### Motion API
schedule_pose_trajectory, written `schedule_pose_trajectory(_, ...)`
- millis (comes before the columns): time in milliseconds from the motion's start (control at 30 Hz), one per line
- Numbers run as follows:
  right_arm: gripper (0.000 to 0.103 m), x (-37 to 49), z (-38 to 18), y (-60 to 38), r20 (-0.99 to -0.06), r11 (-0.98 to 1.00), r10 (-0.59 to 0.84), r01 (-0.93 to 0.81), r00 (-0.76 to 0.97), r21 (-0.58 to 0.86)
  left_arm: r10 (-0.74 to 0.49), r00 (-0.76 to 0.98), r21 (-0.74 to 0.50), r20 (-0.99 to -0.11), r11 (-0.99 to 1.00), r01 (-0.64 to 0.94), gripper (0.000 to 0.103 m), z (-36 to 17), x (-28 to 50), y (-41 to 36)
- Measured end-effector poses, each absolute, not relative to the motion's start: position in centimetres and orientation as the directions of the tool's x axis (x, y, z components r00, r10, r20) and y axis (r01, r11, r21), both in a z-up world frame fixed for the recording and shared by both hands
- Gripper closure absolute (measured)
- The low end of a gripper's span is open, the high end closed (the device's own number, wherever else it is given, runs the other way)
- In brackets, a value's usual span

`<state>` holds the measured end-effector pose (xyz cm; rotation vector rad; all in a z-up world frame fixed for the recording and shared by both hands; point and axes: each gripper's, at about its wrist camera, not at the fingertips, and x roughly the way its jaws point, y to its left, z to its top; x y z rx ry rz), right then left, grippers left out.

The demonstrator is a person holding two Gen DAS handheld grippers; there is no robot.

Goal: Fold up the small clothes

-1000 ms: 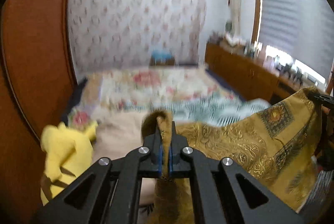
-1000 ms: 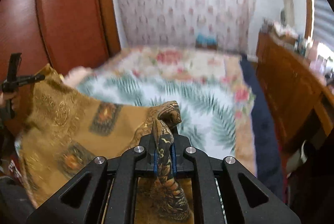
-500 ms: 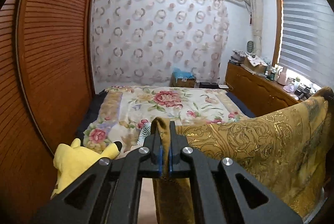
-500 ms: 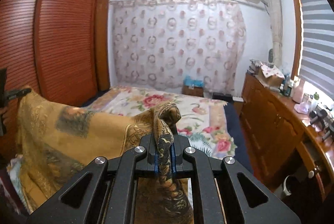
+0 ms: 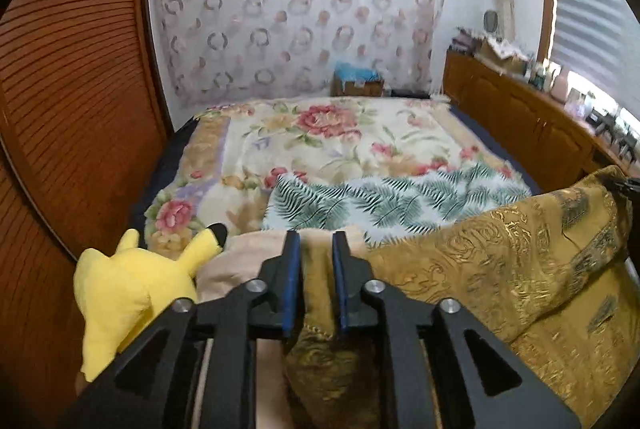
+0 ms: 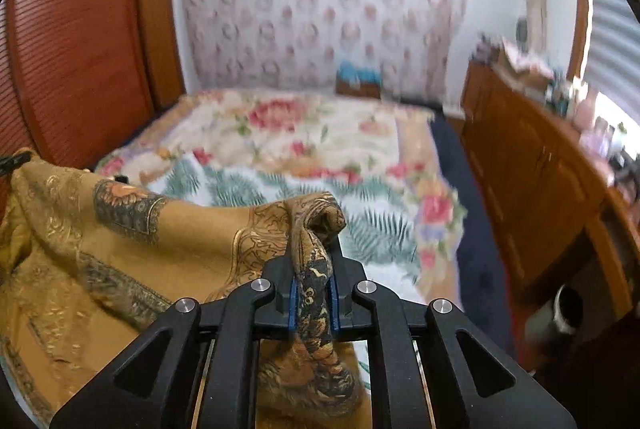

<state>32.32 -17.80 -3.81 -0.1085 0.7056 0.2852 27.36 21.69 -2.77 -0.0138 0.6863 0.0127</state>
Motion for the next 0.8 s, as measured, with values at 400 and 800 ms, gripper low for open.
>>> schedule_pose_trajectory(400, 0.042, 32.1, -7.2, -21.5, -0.695, 0.977, 0.14, -0.214, 0.706, -0.021, -0.015, 0.799, 0.002, -0.601, 1.0, 0.02, 0.077, -0.8, 20.2, 20.9)
schedule_pose_trajectory(800, 0.04, 24.1, -9.4, -21.1, -0.698, 0.983, 0.161, -0.175, 0.697, 0.052, -0.088, 0.796, -0.037, -0.599, 0.996, 0.082, 0.077, -2.5, 13.8, 16.1)
